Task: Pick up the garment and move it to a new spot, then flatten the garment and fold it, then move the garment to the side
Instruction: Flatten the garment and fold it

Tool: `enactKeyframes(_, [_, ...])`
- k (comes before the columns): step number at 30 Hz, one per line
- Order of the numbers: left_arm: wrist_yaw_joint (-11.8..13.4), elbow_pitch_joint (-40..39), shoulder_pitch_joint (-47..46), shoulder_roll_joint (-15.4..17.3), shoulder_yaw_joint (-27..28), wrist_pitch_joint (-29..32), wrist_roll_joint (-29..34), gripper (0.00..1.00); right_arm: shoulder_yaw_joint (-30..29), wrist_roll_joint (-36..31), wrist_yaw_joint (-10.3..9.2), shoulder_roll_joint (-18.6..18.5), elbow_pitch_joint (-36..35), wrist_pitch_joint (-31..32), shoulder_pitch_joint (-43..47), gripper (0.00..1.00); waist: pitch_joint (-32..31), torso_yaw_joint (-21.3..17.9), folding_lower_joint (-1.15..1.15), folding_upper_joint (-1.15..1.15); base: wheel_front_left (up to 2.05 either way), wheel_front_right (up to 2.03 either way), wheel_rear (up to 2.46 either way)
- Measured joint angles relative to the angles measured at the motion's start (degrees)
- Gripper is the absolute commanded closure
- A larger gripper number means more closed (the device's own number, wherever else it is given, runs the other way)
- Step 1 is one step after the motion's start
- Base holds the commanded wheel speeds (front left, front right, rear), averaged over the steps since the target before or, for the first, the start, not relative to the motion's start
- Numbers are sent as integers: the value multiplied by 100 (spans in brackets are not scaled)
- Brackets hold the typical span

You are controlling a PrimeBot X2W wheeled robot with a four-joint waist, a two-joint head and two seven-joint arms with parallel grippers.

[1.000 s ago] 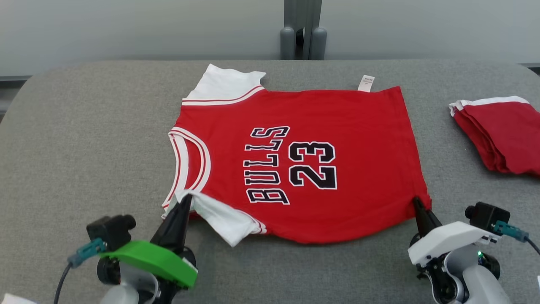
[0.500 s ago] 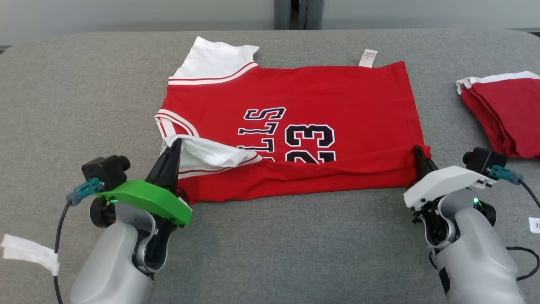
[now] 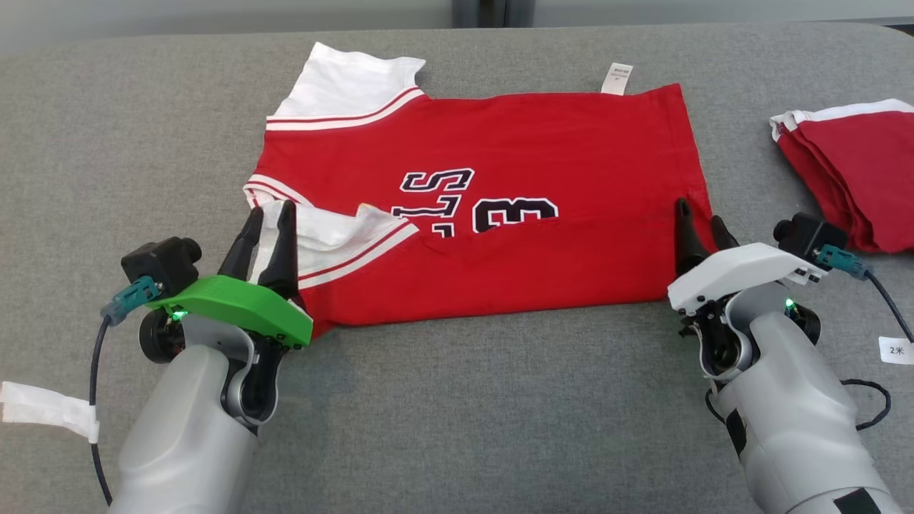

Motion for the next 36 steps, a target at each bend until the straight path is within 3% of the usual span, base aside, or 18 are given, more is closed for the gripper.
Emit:
enactKeyframes(6, [-24,113,-83,-19,62,-146,-1,0,315,314,0,3,70,-238,-358,0,7,-27,0,0,0,0,0])
enactKeyframes(11, [-30,-46,-56,100,93,-209,23,0,138,-564,0,2,37,-416,-411,0,-56,-17,0,0,0,0,0])
enactKeyframes(16, [22,-336,299,378,111,-224,151,0,-297,-1489,0,0,-471,-446,-41,0,-184,12,0,0,0,0,0])
enactKeyframes(22, [283,-661,904,638,47,449,85,0,-573,-2168,0,-1,-1343,-249,840,0,-342,67,0,0,0,0,0])
enactKeyframes(29, [598,-866,1417,628,33,1361,-367,0,-592,-2168,0,1,-2437,389,1741,0,-341,57,0,0,0,0,0])
enactKeyframes(36, [791,-724,1507,583,143,1767,-675,0,-532,-2162,0,-1,-3117,846,2100,0,-246,-95,0,0,0,0,0])
